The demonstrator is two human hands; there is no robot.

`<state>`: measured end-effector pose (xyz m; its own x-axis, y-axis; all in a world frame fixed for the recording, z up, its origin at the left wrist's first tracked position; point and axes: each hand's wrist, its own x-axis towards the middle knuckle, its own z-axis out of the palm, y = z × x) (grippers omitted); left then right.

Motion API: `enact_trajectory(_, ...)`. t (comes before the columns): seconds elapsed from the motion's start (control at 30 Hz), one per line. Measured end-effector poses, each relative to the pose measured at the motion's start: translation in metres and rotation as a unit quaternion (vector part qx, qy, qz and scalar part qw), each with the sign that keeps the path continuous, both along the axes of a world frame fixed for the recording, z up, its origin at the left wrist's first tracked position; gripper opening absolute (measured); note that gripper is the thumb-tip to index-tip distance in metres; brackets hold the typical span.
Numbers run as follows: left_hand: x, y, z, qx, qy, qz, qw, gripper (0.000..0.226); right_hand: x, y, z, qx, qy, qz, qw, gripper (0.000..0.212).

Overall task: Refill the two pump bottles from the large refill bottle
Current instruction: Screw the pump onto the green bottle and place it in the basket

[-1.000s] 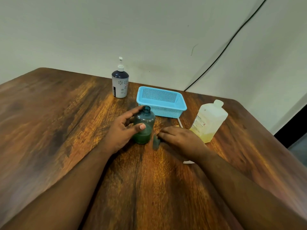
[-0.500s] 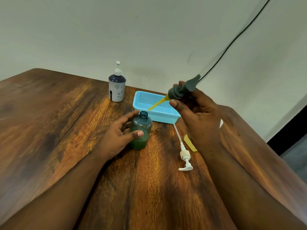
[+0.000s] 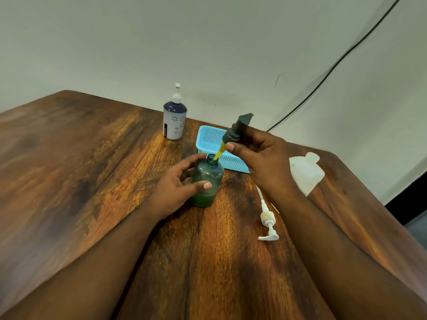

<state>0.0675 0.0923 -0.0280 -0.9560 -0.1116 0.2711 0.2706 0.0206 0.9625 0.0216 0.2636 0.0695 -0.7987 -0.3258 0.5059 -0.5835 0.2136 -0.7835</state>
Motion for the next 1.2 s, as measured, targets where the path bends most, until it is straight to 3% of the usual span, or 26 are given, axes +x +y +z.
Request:
enact_trajectory(0.37,-0.003,-0.004,-0.005,-0.005,0.000,-0.002,1.000,0.069,-0.015,-0.013,-0.015,0.060,-0.046,0.033,0.997,0.040)
enact_trajectory(0.63,-0.005,-0.005,-0.005,0.001,-0.007,-0.003,1.000,0.069,-0.021,-0.012,-0.030,0.097,-0.065,0.043,0.992,0.032)
enact_trajectory(0.77,-0.006,-0.005,-0.006,-0.003,-0.004,-0.003,1.000,0.070,-0.021,-0.017,-0.036,0.062,-0.073,0.022,0.995,0.029)
enact_trajectory(0.93,-0.007,-0.006,-0.007,-0.001,-0.003,-0.003,1.000,0.071,-0.018,-0.022,-0.054,0.045,-0.082,-0.008,0.996,0.045)
enact_trajectory(1.2,-0.005,-0.003,-0.005,-0.001,0.001,-0.013,1.000,0.072,-0.012,-0.016,-0.059,-0.056,-0.087,0.005,0.995,0.025)
